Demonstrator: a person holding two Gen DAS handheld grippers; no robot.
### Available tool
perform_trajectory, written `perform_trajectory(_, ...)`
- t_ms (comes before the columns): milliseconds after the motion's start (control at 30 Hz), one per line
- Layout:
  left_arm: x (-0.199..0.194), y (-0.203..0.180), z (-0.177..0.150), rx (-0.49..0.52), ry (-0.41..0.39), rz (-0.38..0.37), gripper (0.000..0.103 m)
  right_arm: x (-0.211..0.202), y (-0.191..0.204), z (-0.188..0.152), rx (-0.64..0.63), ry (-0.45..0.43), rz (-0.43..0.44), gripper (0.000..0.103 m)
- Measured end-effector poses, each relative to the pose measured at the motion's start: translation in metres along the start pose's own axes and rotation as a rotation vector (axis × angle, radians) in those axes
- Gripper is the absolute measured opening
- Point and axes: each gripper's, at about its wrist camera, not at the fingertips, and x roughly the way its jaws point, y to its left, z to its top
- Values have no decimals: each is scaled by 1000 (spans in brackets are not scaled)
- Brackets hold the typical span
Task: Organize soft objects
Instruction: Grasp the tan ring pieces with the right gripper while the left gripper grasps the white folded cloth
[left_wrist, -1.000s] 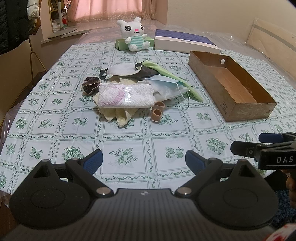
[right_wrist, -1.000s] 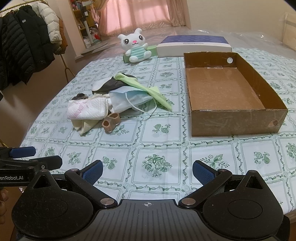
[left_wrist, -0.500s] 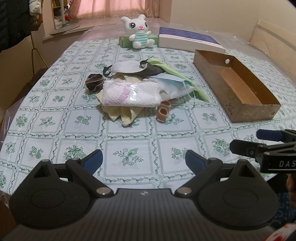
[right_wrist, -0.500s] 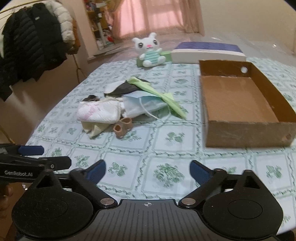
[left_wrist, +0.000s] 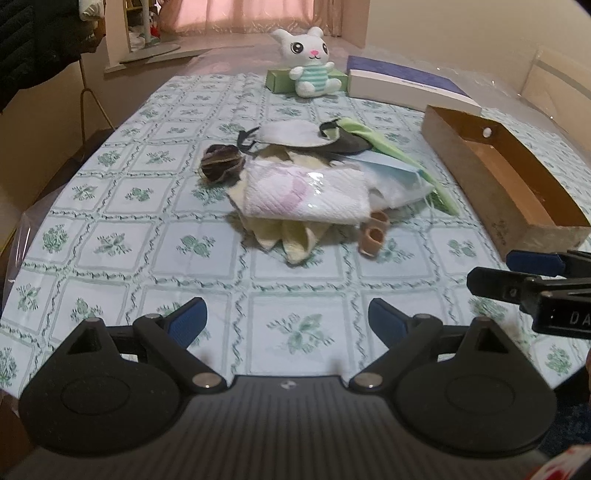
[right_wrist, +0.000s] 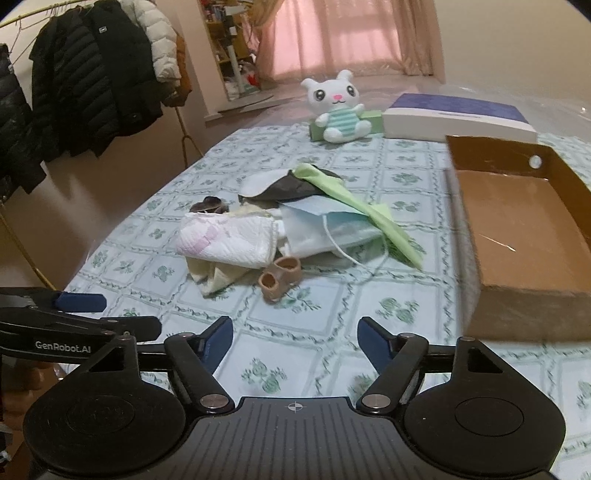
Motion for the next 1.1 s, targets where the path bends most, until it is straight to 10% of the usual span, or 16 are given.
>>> perform_trajectory(933, 69, 41, 24, -14, -13, 45, 92, 111, 22, 17, 49, 26, -71, 49)
perform_trajectory(1100, 73, 44, 28, -8, -20, 47, 92, 119, 22, 16, 57, 26, -89, 28)
